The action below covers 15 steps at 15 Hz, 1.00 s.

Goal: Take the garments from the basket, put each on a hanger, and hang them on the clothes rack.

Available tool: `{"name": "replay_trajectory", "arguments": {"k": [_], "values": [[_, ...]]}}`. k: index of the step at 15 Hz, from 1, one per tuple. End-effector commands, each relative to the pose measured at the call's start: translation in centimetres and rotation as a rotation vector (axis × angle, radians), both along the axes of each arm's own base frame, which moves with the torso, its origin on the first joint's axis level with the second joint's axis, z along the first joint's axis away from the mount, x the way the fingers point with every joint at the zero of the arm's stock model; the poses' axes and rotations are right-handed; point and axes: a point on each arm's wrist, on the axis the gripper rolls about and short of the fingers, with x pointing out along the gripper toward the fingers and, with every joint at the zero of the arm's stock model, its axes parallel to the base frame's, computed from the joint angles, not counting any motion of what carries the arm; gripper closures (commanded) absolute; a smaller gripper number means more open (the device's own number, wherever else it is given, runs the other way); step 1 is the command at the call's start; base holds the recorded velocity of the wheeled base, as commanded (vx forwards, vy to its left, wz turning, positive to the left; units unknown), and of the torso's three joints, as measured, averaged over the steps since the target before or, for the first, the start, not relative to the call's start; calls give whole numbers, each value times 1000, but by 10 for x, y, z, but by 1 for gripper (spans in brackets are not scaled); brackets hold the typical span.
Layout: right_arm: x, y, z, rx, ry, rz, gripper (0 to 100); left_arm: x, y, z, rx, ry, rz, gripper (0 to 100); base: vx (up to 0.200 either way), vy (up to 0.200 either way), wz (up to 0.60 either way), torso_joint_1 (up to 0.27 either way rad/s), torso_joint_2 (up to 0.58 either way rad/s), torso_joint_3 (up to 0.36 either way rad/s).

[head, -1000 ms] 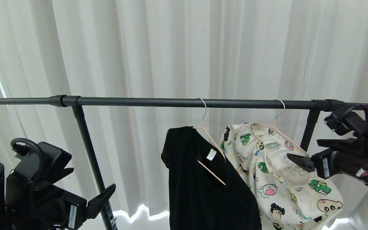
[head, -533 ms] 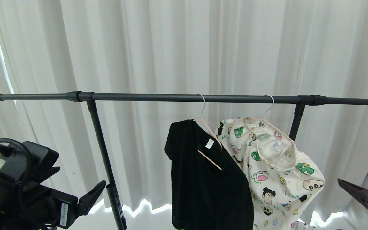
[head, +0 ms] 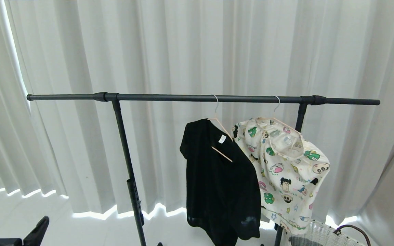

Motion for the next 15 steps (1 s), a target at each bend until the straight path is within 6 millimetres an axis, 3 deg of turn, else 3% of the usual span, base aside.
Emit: {"name": "replay_trajectory", "arguments": {"k": [1, 2, 4, 5, 12, 13, 15], "values": [[-36, 2, -31, -8, -105, -20, 0, -32, 10, -22, 1, -55, 150, 0, 0, 0, 0, 0, 0, 0], [-48, 2, -49, -13, -174, -27, 0, -50, 11, -31, 5, -124, 192, 0, 0, 0, 0, 0, 0, 0], [-51, 2, -54, 11, -227, -69, 0, -81, 10, -50, 33, -178, 194, 0, 0, 0, 0, 0, 0, 0], [-50, 1, -54, 12, -242, -114, 0, -87, 10, -46, 32, -226, 199, 0, 0, 0, 0, 0, 0, 0], [-50, 0, -54, 67, -255, -155, 0, -91, 9, -49, -25, -301, 248, 0, 0, 0, 0, 0, 0, 0], [-50, 0, -55, 61, -252, -145, 0, -91, 8, -49, -12, -293, 216, 0, 0, 0, 0, 0, 0, 0], [-52, 1, -56, 70, -269, -2, 0, -89, 3, -50, -91, -290, -30, 0, 0, 0, 0, 0, 0, 0]]}}
